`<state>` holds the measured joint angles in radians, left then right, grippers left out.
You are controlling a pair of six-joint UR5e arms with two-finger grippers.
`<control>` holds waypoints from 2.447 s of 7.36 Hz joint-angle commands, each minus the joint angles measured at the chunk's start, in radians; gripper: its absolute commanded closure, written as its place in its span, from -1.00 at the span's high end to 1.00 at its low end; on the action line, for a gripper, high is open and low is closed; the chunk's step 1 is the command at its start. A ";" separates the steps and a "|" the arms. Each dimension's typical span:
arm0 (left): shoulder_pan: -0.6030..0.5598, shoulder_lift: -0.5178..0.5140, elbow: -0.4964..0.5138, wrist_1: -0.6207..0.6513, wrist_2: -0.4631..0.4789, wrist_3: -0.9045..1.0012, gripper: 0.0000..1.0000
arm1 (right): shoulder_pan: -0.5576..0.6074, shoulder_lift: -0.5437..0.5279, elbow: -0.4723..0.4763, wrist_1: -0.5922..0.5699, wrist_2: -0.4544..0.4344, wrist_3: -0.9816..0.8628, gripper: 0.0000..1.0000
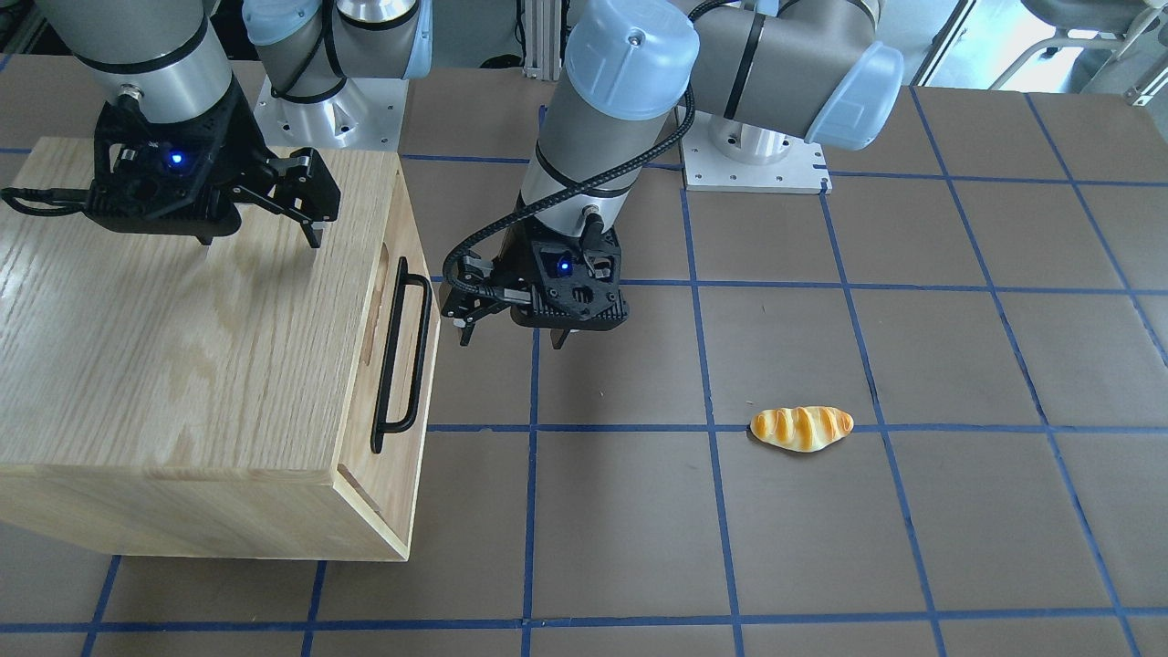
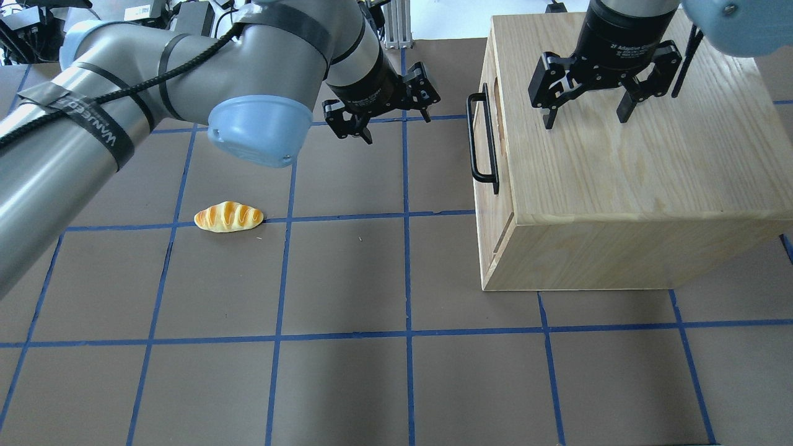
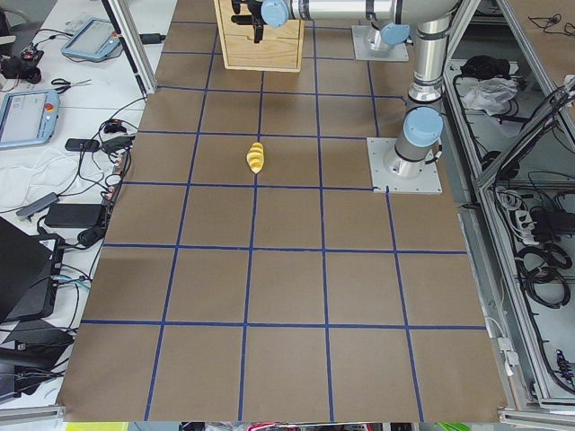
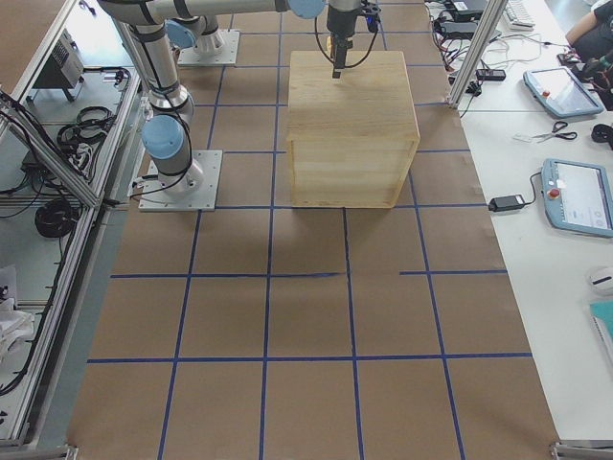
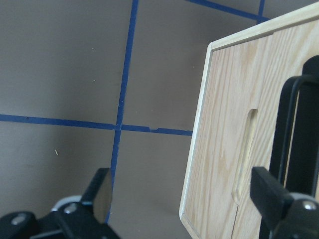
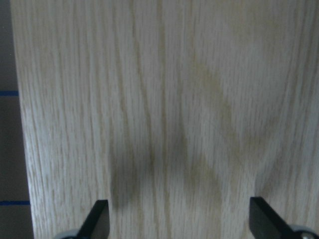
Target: Open upper drawer
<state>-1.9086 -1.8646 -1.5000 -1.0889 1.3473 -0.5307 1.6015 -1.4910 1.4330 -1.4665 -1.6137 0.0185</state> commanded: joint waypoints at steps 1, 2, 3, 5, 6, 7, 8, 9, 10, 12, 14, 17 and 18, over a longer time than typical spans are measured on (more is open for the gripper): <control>-0.023 -0.034 0.036 0.009 -0.025 -0.011 1.00 | 0.000 0.000 0.001 0.000 0.000 0.001 1.00; -0.029 -0.047 0.037 0.011 -0.025 -0.012 1.00 | 0.000 0.000 0.000 0.000 0.000 0.001 1.00; -0.032 -0.057 0.037 0.014 -0.025 -0.003 1.00 | 0.000 0.000 0.001 0.000 0.000 0.001 1.00; -0.064 -0.085 0.037 0.056 -0.027 0.000 1.00 | 0.000 0.000 0.000 0.000 0.000 0.000 1.00; -0.067 -0.096 0.037 0.078 -0.027 -0.002 1.00 | 0.000 0.000 0.000 0.000 0.000 0.000 1.00; -0.067 -0.097 0.037 0.078 -0.027 0.000 1.00 | 0.000 0.000 0.000 0.000 0.000 0.000 1.00; -0.067 -0.102 0.037 0.078 -0.027 0.001 1.00 | 0.000 0.000 0.001 0.000 0.000 0.001 1.00; -0.067 -0.102 0.035 0.078 -0.025 0.002 1.00 | 0.000 0.000 0.000 0.000 0.000 0.001 1.00; -0.067 -0.103 0.033 0.077 -0.025 0.006 1.00 | 0.000 0.000 0.001 0.000 0.000 0.000 1.00; -0.067 -0.108 0.032 0.066 -0.023 0.008 1.00 | 0.000 0.000 0.000 0.000 0.000 0.000 1.00; -0.066 -0.108 0.035 0.037 -0.011 0.040 1.00 | 0.000 0.000 0.000 0.000 0.000 0.000 1.00; -0.066 -0.093 0.032 -0.012 -0.010 0.041 1.00 | 0.000 0.000 0.001 0.000 0.000 0.000 1.00; -0.066 -0.090 0.035 -0.034 -0.010 0.043 1.00 | 0.000 0.000 0.001 0.000 0.000 0.000 1.00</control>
<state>-1.9743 -1.9597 -1.4662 -1.0996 1.3373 -0.4898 1.6015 -1.4911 1.4340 -1.4665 -1.6137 0.0184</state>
